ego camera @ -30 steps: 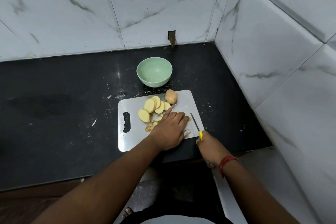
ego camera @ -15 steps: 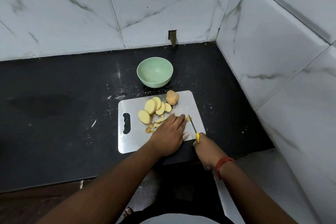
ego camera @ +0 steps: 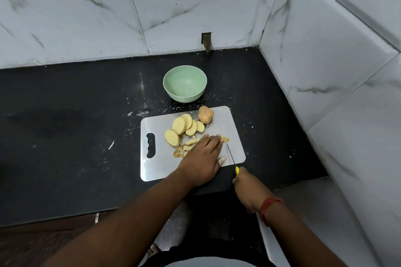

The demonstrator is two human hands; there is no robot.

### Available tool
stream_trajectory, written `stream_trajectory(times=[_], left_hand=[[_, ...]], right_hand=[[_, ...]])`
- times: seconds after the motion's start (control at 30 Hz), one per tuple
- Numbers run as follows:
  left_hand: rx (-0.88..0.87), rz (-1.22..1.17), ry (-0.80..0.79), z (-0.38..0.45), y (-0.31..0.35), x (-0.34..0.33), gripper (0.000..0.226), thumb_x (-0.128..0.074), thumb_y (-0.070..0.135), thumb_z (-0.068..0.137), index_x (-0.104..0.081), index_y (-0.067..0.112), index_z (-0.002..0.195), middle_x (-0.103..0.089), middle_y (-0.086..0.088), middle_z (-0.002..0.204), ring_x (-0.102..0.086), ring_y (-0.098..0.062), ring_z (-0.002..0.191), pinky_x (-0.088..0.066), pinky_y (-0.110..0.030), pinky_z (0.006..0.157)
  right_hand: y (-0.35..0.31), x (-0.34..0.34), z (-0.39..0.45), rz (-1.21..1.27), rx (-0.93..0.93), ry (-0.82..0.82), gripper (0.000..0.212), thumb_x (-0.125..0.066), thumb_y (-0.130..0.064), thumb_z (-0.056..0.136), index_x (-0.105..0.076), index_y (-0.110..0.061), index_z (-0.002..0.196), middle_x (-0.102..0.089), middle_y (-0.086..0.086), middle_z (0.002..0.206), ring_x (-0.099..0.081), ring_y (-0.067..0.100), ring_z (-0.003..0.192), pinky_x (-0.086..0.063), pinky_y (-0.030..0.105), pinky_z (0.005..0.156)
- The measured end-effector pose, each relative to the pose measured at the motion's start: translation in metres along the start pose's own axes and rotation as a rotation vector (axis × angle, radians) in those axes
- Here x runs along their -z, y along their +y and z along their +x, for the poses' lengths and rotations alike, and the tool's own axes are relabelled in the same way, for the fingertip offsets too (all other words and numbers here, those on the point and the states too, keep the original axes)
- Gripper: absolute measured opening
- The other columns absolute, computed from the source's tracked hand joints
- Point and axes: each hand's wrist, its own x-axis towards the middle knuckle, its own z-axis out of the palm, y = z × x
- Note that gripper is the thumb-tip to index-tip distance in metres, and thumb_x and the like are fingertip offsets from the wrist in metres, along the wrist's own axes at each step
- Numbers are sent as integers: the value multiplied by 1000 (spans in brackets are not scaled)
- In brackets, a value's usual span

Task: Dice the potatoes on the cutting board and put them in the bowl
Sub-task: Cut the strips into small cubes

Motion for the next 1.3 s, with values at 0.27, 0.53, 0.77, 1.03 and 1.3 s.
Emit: stream_trajectory(times=[0.27, 0.53, 0.77, 1.03, 1.3], left_hand=[[-14, -47, 48, -3, -1, 0, 61, -31, 42, 106, -48, 1, 148, -49, -15, 150, -43, -29, 140, -23, -39, 125], [-15, -30, 57, -1, 0, 1, 59, -33, 40, 106, -51, -1, 146, -53, -15, 143, -48, -31, 134, -27, -40, 123], [36, -80, -21, -9, -6, 3, 68, -23, 49, 106, -38, 5, 155, -35, -12, 161, -31, -32, 149, -17, -41, 127], [-8, 6, 77, -13, -12, 3, 58, -38, 41, 106, -53, 0, 143, -51, -12, 146, -44, -27, 136, -15, -37, 126], [30, 0, 26, -12, -7, 4, 62, -33, 44, 107, -51, -1, 145, -50, -11, 146, -43, -28, 139, -20, -43, 126]], right_hand=[[-25, 17, 6, 20, 8, 63, 11, -38, -19, 101, -41, -10, 107, -56, 10, 86, -54, 20, 70, -36, 29, 53], [-14, 6, 5, -55, 14, 6, 12, -35, -13, 101, -39, -12, 112, -49, 10, 100, -47, 24, 88, -43, 34, 79], [-16, 13, -8, 24, 34, 86, 13, -38, -19, 102, -43, -9, 108, -60, 12, 92, -56, 20, 73, -39, 29, 58], [-30, 10, 17, -93, 11, 33, 4, -36, -13, 100, -33, -14, 101, -36, -1, 73, -32, 9, 59, -38, 33, 64], [-15, -2, 8, -72, 26, -4, 10, -37, -13, 100, -39, -12, 110, -48, 5, 87, -43, 13, 66, -42, 32, 69]])
